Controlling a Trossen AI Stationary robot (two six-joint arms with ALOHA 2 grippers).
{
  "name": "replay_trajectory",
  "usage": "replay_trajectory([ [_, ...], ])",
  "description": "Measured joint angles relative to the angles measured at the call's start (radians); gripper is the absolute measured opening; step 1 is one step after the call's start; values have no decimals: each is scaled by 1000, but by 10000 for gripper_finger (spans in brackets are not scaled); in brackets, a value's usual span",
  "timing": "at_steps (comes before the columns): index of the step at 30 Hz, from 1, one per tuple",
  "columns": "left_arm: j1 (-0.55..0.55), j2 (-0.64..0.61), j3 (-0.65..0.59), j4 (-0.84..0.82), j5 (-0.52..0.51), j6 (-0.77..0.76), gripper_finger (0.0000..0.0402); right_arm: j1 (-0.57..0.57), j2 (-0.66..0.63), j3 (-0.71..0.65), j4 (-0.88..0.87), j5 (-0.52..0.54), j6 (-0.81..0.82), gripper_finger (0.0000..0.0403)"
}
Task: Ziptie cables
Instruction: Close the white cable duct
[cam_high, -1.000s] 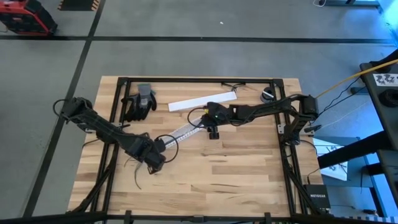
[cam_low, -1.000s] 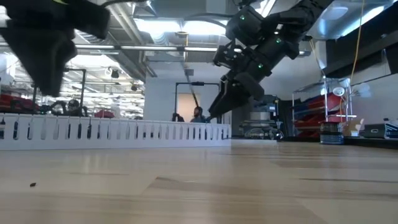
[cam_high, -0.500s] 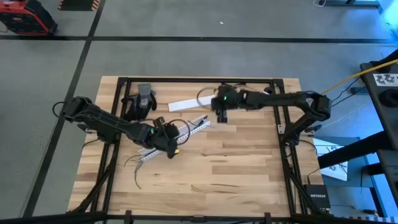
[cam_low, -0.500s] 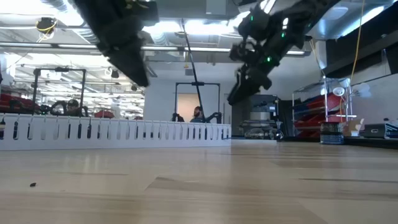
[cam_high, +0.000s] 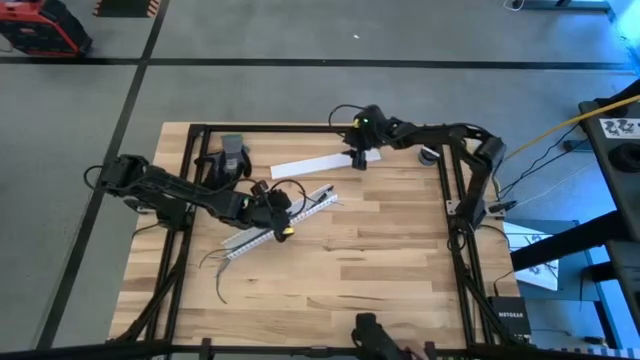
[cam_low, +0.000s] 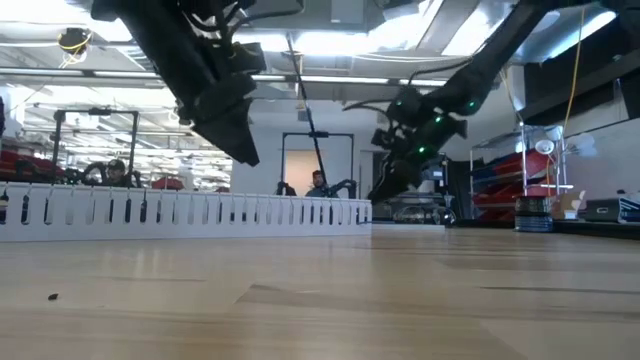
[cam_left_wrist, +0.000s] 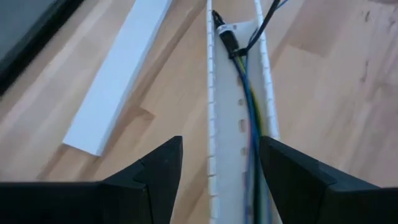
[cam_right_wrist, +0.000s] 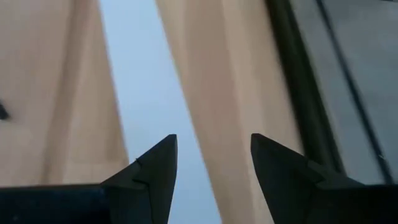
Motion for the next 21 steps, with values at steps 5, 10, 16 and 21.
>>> replay_trajectory([
  [5, -3, 0, 0, 3, 15, -44, 208, 19, 97, 70, -20, -108, -9, 198],
  [10, -16, 0, 0, 1, 21, -66, 208, 38, 152, 131, -108, -75, -56, 198],
  [16, -16, 0, 0, 1, 34, -70, 208, 50, 166, 178, -226, -27, -107, 198],
  [21, -16, 0, 1, 3, 35, -69, 208, 68, 160, 183, -310, 102, -152, 198],
])
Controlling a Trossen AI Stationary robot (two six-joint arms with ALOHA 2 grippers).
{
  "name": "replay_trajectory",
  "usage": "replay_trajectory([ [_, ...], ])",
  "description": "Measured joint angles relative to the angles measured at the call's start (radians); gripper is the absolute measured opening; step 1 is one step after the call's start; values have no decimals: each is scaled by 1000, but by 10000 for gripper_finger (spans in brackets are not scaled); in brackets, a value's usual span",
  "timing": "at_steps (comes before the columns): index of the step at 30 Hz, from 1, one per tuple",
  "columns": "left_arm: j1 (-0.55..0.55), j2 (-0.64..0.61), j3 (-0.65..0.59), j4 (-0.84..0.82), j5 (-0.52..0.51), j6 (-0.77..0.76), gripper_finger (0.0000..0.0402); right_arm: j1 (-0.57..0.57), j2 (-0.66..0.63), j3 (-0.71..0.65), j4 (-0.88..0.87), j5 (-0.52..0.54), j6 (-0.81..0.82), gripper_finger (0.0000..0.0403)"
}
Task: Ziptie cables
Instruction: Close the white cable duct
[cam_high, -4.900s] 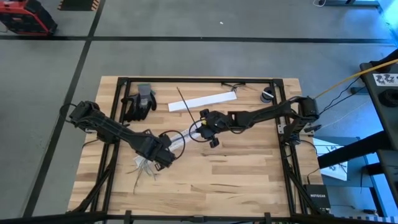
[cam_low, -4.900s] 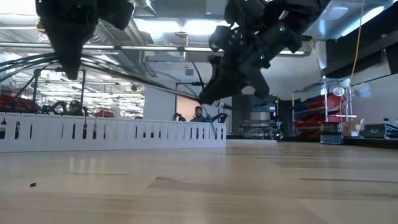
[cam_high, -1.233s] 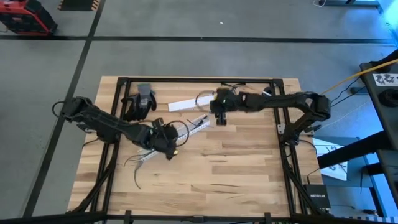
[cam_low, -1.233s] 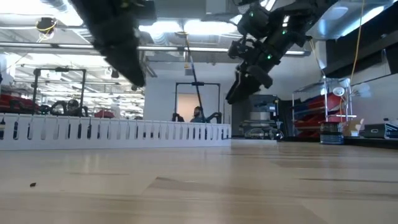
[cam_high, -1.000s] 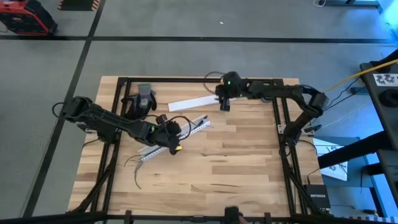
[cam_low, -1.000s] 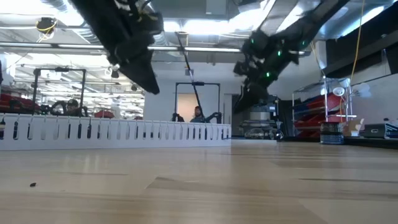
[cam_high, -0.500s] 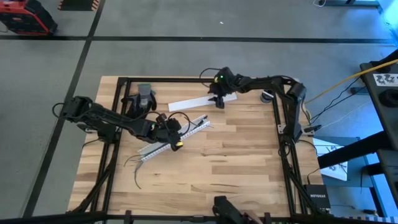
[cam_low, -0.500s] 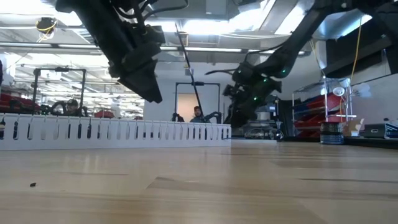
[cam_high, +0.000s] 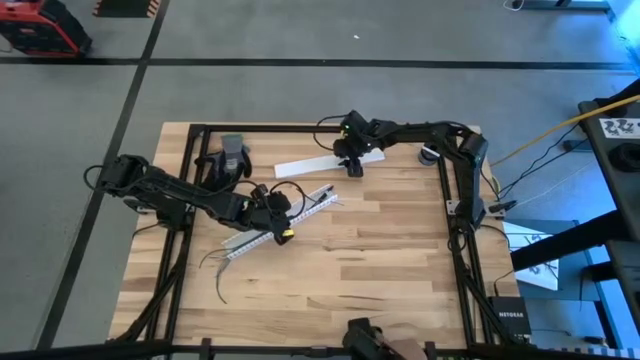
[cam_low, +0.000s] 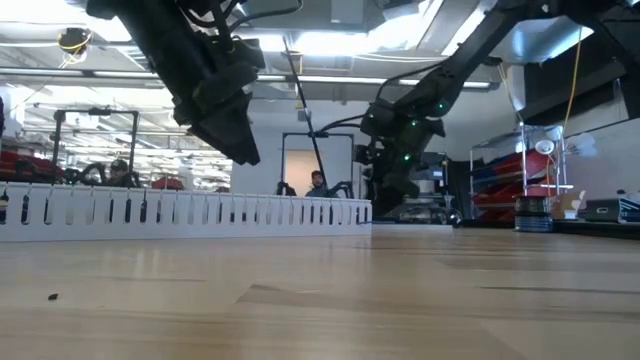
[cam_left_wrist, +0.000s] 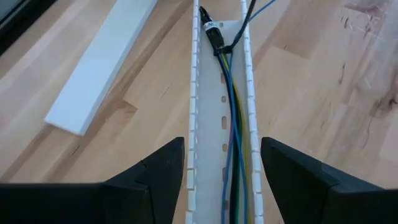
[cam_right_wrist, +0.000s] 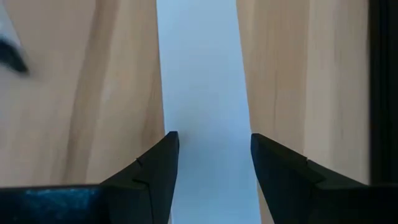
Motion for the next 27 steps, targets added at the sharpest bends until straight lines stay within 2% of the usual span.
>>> replay_trajectory([
  [5, 0, 0, 0, 5, 0, 0, 208, 36, -3, 13, -144, 115, 105, 198],
  [16, -17, 3, 1, -9, 20, 2, 208, 161, -28, 46, -461, 147, 482, 198],
  [20, -35, 28, 1, -83, 21, -20, 208, 229, -33, 44, -514, 163, 579, 198],
  [27, -84, 93, -1, -274, 36, -114, 208, 360, -40, 15, -508, 184, 680, 198],
])
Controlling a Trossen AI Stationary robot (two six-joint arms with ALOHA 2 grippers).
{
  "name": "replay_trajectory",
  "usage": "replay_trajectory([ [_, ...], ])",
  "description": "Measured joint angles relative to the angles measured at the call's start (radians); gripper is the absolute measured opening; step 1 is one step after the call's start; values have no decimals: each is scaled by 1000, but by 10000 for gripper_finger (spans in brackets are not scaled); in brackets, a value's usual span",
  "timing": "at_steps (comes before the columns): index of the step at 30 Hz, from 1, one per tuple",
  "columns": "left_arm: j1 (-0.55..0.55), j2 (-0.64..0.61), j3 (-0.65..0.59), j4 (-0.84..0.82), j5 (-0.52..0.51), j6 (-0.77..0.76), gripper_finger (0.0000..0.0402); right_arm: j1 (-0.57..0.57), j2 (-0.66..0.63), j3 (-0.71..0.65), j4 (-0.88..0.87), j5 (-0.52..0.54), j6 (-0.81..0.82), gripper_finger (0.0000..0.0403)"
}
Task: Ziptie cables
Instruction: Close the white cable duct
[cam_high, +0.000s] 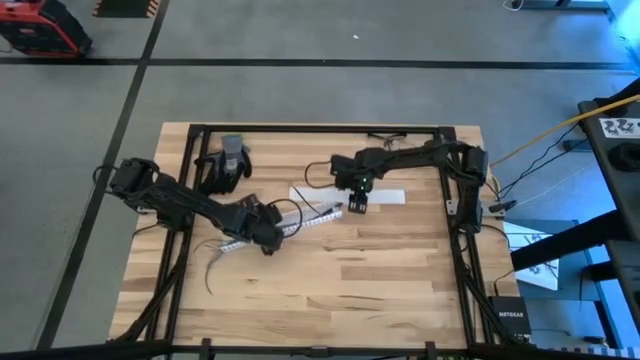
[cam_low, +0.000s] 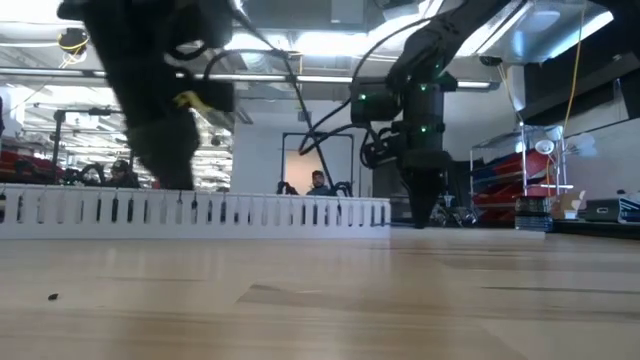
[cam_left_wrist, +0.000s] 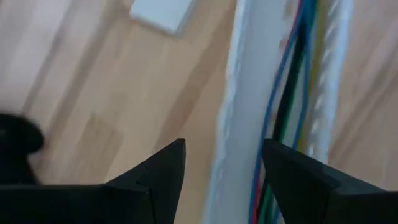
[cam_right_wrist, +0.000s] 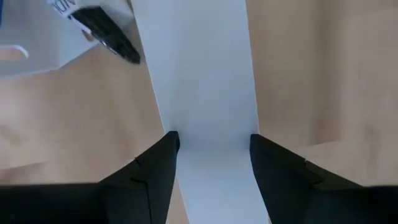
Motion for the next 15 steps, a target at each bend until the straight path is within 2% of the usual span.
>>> replay_trajectory([
  [10, -165, 12, 0, -347, 55, -279, 208, 143, -7, -5, -61, 26, 60, 198],
  [15, -249, 12, 0, -435, 82, -388, 208, 160, -8, -6, -116, 22, 49, 198],
])
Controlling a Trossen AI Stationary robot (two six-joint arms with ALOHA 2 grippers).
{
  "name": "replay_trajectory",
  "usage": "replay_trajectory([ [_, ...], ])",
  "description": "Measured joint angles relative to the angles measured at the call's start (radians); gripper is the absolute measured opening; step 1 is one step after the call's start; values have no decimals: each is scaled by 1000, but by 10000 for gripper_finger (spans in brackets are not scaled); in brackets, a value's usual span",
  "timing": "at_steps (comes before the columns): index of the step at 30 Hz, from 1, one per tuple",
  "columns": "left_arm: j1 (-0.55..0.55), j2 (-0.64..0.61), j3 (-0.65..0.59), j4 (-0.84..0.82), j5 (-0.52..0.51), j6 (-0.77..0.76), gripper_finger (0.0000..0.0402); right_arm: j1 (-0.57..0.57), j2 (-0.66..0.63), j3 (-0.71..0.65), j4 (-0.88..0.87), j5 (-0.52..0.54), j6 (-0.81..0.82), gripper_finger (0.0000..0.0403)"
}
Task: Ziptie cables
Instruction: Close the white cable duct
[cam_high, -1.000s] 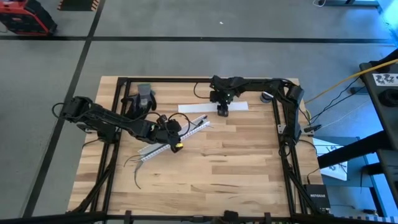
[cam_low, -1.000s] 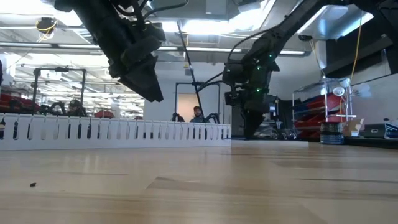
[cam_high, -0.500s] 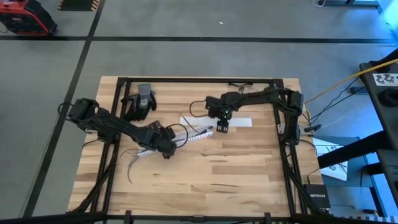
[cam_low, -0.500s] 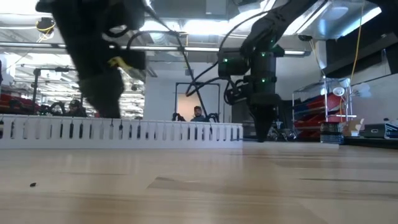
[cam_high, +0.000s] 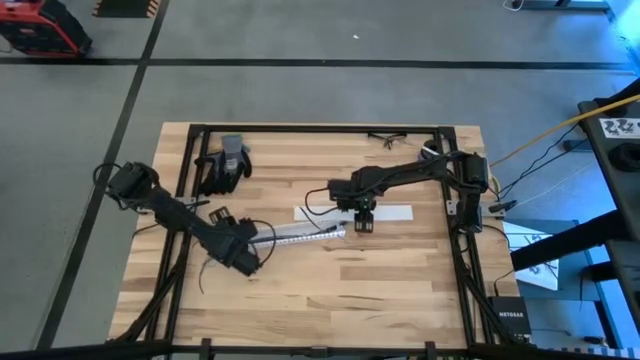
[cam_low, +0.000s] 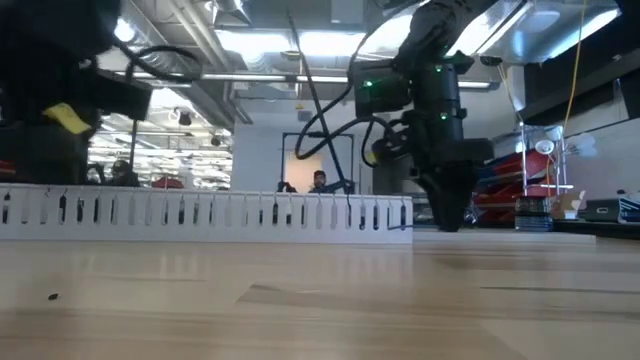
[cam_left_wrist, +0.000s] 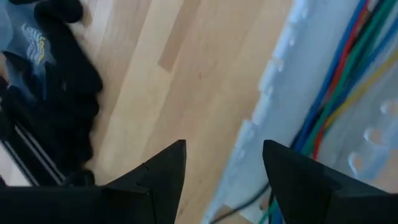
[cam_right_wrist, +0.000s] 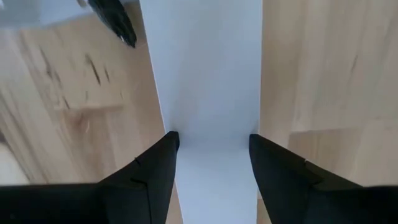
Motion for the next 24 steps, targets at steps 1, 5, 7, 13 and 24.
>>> replay_trajectory([
  [1, -12, 0, 0, 1, -1, -10, 208, -1, -10, -5, -6, 1, -4, 198],
  [5, -44, -36, 12, 39, -87, -42, 208, -3, -98, -77, 35, 14, -28, 198],
  [7, -36, -74, 21, 102, -171, -28, 208, -4, -158, -125, 104, 30, -29, 198],
  [13, 77, -131, 17, 463, -285, 329, 208, -3, -319, -278, 435, 46, -59, 198],
  [24, 372, -89, 16, 601, 120, 724, 208, -3, -350, -478, 735, 38, -94, 198],
])
